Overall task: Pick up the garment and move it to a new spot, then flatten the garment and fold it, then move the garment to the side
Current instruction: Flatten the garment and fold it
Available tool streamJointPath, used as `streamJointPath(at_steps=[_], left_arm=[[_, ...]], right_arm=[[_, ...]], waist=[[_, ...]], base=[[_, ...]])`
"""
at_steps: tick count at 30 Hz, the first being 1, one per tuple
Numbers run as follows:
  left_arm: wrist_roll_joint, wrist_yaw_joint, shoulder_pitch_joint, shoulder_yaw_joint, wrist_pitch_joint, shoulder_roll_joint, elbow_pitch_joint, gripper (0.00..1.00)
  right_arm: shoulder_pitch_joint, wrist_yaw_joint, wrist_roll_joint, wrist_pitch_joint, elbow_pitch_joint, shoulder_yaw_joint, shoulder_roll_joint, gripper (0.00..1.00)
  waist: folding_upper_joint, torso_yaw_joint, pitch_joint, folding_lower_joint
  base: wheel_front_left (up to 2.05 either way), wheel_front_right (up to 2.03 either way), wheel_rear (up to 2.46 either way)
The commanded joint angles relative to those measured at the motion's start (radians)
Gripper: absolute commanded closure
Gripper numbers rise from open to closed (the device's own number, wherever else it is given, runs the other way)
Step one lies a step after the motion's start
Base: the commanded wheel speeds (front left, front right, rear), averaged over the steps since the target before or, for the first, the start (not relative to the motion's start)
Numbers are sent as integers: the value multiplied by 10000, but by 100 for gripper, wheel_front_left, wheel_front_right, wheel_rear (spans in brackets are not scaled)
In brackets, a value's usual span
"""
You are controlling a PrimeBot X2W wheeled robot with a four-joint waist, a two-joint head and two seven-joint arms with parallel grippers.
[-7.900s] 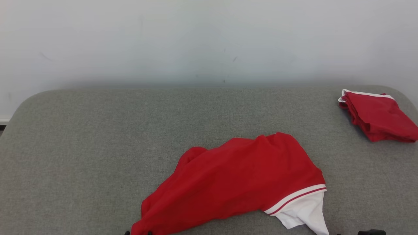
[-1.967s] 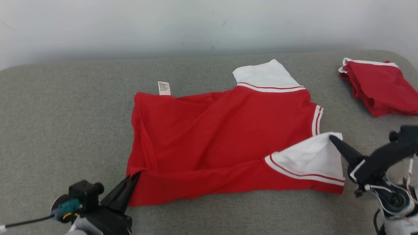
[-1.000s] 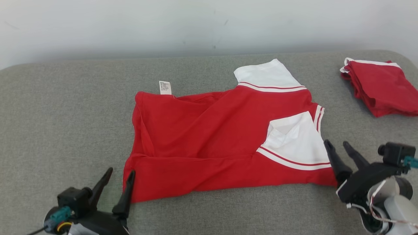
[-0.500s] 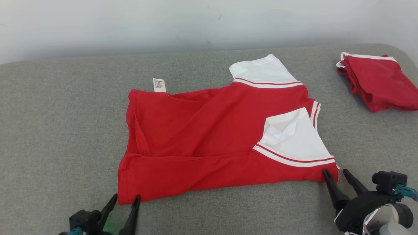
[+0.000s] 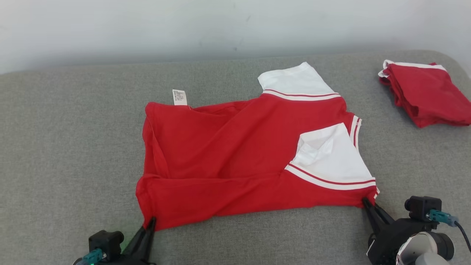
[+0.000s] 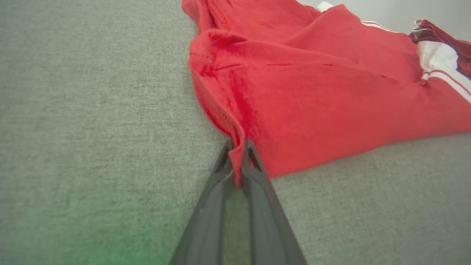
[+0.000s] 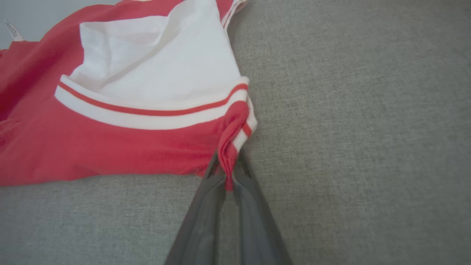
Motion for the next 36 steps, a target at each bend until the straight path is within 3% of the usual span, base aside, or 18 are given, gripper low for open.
streamJointPath(at_steps=[1, 8, 15, 24, 25, 27, 36], left_arm=[[-90, 11, 217, -20, -27, 84, -14, 100], [-218, 12, 1124, 10, -28, 490, -727, 100], [-204, 15, 2301, 97, -28, 691, -1316, 100], [-306, 16, 2664, 28, -28, 512, -916, 100], [-277, 16, 2600, 11, -28, 490, -860, 98], [-212, 16, 2517, 51, -28, 412, -790, 0], [345, 16, 2693, 960, -30, 267, -1639, 0]], right_arm=[[117, 12, 101, -83, 33, 22, 28, 100], [1217, 12, 632, -97, -637, -339, -206, 100], [3073, 11, 1056, 674, -2118, -995, -393, 100], [4114, 11, 514, 1387, -3178, -1631, 402, 100], [4090, 11, 311, 1370, -3193, -1653, 438, 57], [4018, 11, 125, 1283, -3226, -1765, 588, 0], [3755, 11, -612, 614, -3725, -2156, 804, 0]], waist=[[-1, 37, -247, 0], [-1, 177, -1014, 0], [-1, 143, -1403, 0], [-1, -46, -1465, 0], [-1, -42, -1483, 0], [-1, -19, -1536, 0], [-1, 194, -1741, 0]], base=[[0, 0, 0], [0, 0, 0], [0, 0, 0], [0, 0, 0], [0, 0, 0], [0, 0, 0], [0, 0, 0]])
